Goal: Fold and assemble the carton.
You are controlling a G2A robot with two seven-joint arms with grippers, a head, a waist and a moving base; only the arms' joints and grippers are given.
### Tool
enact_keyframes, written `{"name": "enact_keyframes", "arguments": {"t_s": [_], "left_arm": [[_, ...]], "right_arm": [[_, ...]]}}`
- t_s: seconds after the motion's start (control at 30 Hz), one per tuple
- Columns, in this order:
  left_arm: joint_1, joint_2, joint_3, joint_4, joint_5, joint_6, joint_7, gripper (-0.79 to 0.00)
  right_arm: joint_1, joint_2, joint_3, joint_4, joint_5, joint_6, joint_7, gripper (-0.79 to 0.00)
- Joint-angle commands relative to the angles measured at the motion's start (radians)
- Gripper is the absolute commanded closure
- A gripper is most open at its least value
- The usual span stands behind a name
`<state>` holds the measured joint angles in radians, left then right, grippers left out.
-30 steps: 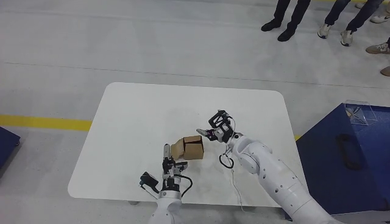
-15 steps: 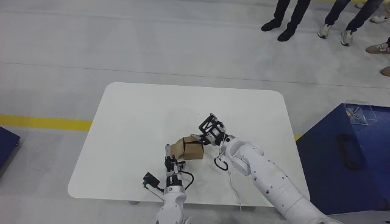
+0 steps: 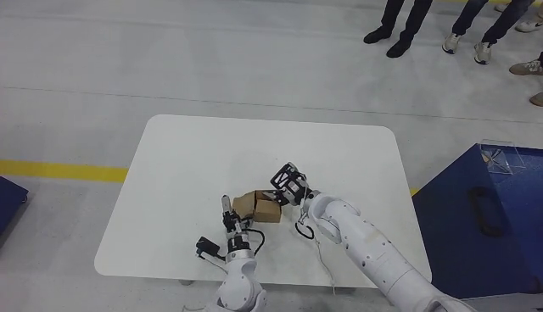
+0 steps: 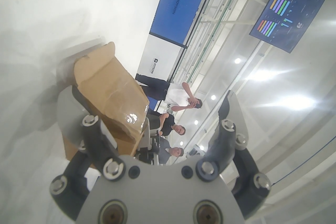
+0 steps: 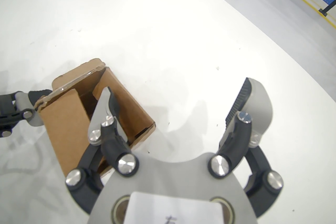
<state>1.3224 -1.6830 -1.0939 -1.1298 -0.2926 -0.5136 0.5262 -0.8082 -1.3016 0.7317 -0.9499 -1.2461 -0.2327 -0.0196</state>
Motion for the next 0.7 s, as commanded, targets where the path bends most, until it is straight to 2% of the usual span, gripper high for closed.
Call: {"name": "enact_keyframes", "arguments": {"t_s": [0.0,0.2,0.4,0.67], "left_arm": [[-0.003,-0.001,-0.01,-0.003,0.004,-0.033,0.006,-0.785],[0.007,-0.002,-0.034,-0.038,0.029,-0.097,0.0,-0.785],[0.037,-0.003,-0.031,-0.095,0.038,-0.141,-0.058,-0.785],[0.04,-0.01,-0.008,-0.096,0.082,-0.084,-0.086,-0.785]], "right_arm": [[0.002,-0.004,0.0,0.008,-0.003,-0.001,-0.003,-0.785],[0.007,-0.013,0.002,0.023,-0.023,-0.002,-0.004,-0.785],[0.006,-0.018,0.013,0.027,-0.035,-0.001,-0.005,-0.785],[0.003,-0.017,0.051,0.029,-0.043,0.006,-0.018,-0.785]]}}
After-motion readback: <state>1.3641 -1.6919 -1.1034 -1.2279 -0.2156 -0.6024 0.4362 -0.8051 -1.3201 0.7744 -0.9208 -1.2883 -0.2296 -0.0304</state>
